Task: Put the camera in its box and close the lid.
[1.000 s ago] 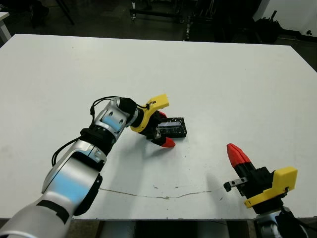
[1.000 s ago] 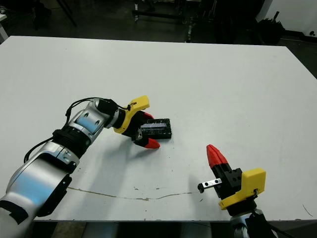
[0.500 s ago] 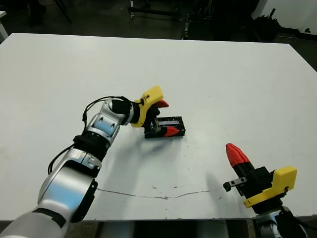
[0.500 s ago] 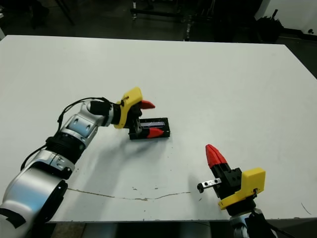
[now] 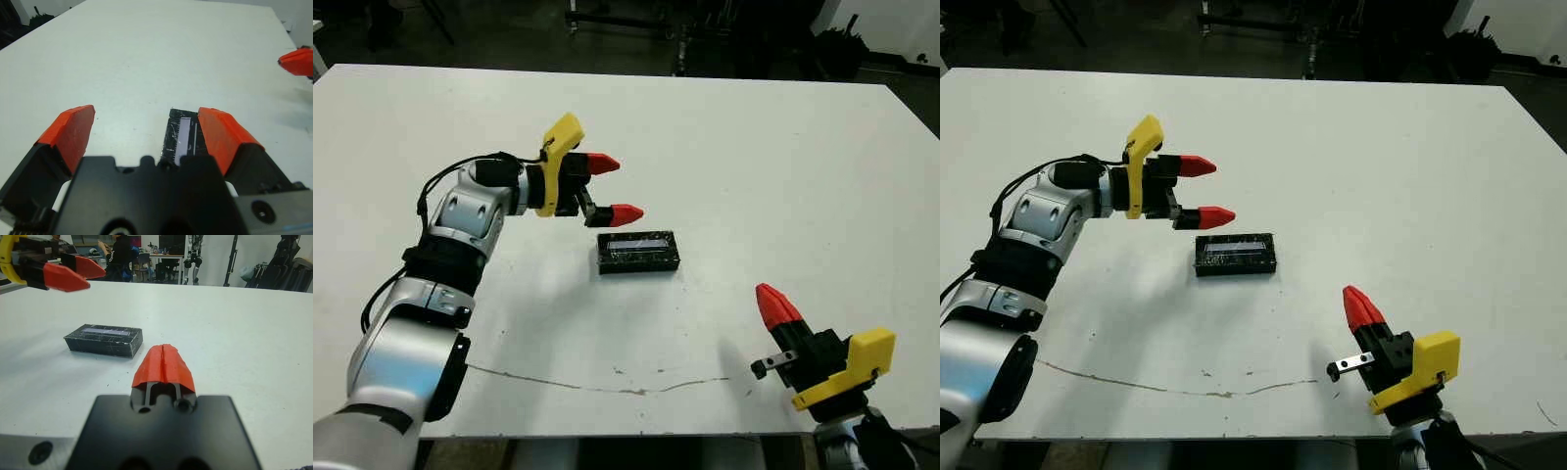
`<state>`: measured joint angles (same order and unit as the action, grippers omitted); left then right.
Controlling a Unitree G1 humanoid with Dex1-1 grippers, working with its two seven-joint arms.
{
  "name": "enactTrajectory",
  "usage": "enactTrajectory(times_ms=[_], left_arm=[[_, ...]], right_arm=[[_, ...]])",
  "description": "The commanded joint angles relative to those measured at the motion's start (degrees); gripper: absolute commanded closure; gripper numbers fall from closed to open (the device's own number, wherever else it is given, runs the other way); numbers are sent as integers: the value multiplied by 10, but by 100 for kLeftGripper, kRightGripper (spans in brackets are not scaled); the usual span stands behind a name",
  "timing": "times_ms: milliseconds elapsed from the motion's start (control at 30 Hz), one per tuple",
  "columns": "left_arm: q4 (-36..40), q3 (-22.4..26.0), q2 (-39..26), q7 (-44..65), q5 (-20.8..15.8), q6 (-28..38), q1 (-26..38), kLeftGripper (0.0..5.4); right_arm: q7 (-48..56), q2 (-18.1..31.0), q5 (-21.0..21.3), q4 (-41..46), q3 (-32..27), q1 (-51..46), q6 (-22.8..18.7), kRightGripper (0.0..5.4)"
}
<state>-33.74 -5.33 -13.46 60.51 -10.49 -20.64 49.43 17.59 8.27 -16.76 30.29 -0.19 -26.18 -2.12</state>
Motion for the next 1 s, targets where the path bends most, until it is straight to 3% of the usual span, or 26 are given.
enactTrajectory(times_ms=[33,200,467,733,867,1000], left_arm=[[66,51,38,-110,-35,-53,-45,0],[190,86,122,-293,-47,-46,-135,54],[304,23,155,-373,-31,-67,-227,181],[293,1,179,-442,-30,-139,-240,295],[282,-23,173,-462,-5,-160,-239,358],[303,-67,168,-489,35,-183,-280,420]], right_arm=[[-3,6,5,-2,-2,-2,-2,540],[-4,4,3,-2,-1,-3,-3,540],[-7,2,4,0,1,-5,-4,540],[-4,5,12,-4,2,-6,13,540],[-4,4,9,-4,2,-5,10,540],[-6,3,10,2,5,-8,7,540]])
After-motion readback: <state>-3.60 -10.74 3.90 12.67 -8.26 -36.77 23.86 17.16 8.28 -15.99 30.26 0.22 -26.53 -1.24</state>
